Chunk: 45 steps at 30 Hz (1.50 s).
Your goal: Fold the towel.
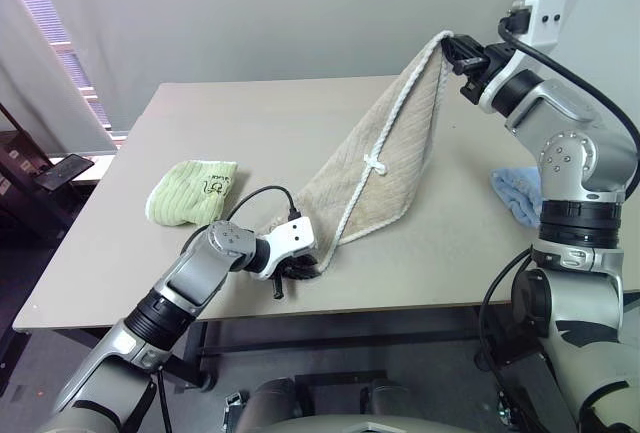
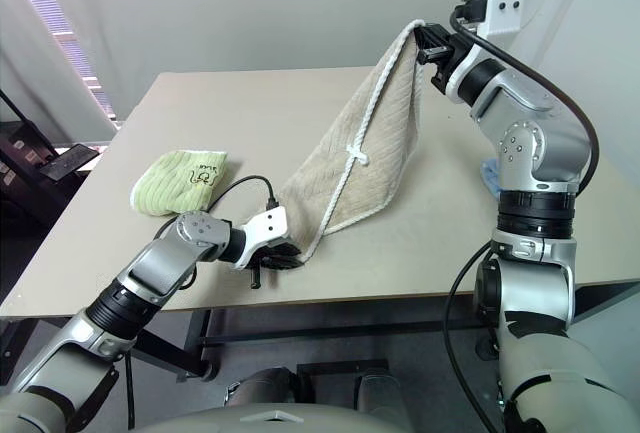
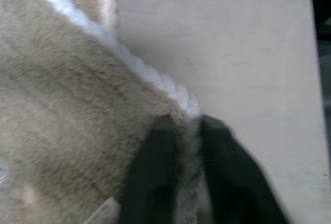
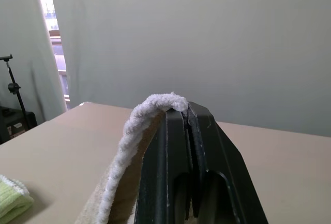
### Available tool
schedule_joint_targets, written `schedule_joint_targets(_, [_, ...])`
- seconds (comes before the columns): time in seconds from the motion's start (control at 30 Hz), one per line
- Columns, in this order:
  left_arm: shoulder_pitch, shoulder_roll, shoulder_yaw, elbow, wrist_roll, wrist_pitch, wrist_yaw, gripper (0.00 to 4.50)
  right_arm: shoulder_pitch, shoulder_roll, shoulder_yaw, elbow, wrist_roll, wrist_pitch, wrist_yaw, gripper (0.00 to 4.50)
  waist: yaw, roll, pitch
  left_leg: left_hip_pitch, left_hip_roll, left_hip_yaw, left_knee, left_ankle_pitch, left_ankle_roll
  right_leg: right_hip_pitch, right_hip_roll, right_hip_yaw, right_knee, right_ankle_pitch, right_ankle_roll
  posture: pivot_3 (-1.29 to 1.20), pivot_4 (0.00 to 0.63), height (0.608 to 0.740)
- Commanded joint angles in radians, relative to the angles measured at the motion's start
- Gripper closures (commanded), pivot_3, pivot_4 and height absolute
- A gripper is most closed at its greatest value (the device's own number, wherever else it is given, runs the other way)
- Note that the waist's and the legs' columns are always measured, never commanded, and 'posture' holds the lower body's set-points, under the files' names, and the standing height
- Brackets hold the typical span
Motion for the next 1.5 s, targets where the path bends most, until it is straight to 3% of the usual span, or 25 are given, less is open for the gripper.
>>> schedule_joint_targets(0.03, [0.024,0.024,-0.007,0.039,0.016,0.027,0.001,4.48,-0.019,0.001,-0.017,-0.014,-0.005,-0.033,-0.001,4.50,0.000,0.000,0.000,0.000,0.000,0.000,0.000,0.000,0.000,0.000,0.000,0.000,0.000,0.000,0.000,0.00,0.000,0.715])
schedule_joint_targets(0.13, [0.031,0.031,0.014,0.024,-0.004,0.038,-0.008,4.48,-0.017,0.003,-0.020,-0.011,-0.008,-0.035,-0.001,4.50,0.000,0.000,0.000,0.000,0.000,0.000,0.000,0.000,0.000,0.000,0.000,0.000,0.000,0.000,0.000,0.00,0.000,0.715])
schedule_joint_targets(0.3, [0.039,0.078,0.157,-0.048,-0.139,0.079,-0.065,4.48,-0.003,0.004,-0.025,-0.007,-0.012,-0.046,-0.005,4.50,-0.001,0.000,0.001,-0.001,0.001,0.000,-0.001,0.000,0.000,-0.002,0.001,0.000,0.000,0.000,0.000,0.00,0.000,0.715])
schedule_joint_targets(0.47, [-0.001,0.146,0.400,-0.040,-0.308,0.142,-0.084,4.48,0.003,-0.012,-0.052,0.012,-0.022,-0.074,-0.023,4.50,0.002,-0.001,0.001,-0.005,0.001,0.000,0.000,0.000,0.000,-0.005,0.001,0.000,-0.001,0.000,0.000,0.00,0.000,0.715])
schedule_joint_targets(0.6, [-0.116,0.164,0.559,0.152,-0.337,0.069,-0.020,4.48,0.008,-0.034,-0.079,0.071,-0.053,-0.126,-0.040,4.50,0.008,-0.001,0.001,-0.009,0.001,0.000,0.002,0.000,0.000,-0.008,0.001,-0.001,-0.001,0.000,0.000,0.00,0.000,0.715])
schedule_joint_targets(0.73, [-0.270,0.134,0.614,0.359,-0.337,0.037,0.051,4.48,0.004,-0.061,-0.084,0.138,-0.086,-0.176,-0.039,4.50,0.016,-0.001,0.001,-0.010,0.001,0.000,0.004,0.000,0.000,-0.008,0.001,-0.001,-0.001,0.000,0.000,0.00,0.000,0.715])
schedule_joint_targets(1.07, [-0.748,-0.063,0.651,1.136,-0.185,-0.471,0.407,4.48,-0.072,-0.084,-0.034,0.446,-0.238,-0.379,-0.075,4.50,0.028,-0.004,0.002,-0.020,0.001,0.001,0.009,0.000,0.001,-0.014,0.001,-0.003,0.000,0.007,0.010,0.00,0.000,0.715])
schedule_joint_targets(1.23, [-0.896,-0.117,0.709,1.317,-0.187,-0.579,0.517,4.48,-0.213,-0.081,-0.011,0.726,-0.317,-0.567,-0.131,4.50,0.020,-0.004,0.003,-0.024,0.001,0.002,0.008,0.003,-0.004,-0.017,0.001,-0.003,0.000,0.007,0.011,0.00,0.000,0.715])
schedule_joint_targets(1.37, [-0.951,-0.129,0.737,1.361,-0.163,-0.691,0.576,4.48,-0.331,-0.095,0.001,0.923,-0.366,-0.755,-0.142,4.50,0.017,-0.004,0.003,-0.025,0.001,0.002,0.007,0.003,-0.004,-0.018,0.002,-0.003,0.000,0.007,0.011,0.00,0.000,0.715])
schedule_joint_targets(1.43, [-0.950,-0.127,0.751,1.364,-0.164,-0.729,0.544,4.48,-0.346,-0.098,-0.007,0.964,-0.359,-0.796,-0.089,4.50,0.016,-0.004,0.003,-0.025,0.002,0.002,0.007,0.003,-0.004,-0.018,0.002,-0.003,-0.001,0.007,0.011,0.00,0.000,0.715])
schedule_joint_targets(1.5, [-0.931,-0.127,0.798,1.354,-0.215,-0.772,0.411,4.48,-0.329,-0.101,-0.026,0.968,-0.328,-0.812,-0.004,4.50,0.013,-0.004,0.003,-0.025,0.002,0.002,0.008,0.003,-0.004,-0.017,0.002,-0.003,-0.001,0.007,0.011,0.00,0.000,0.715])
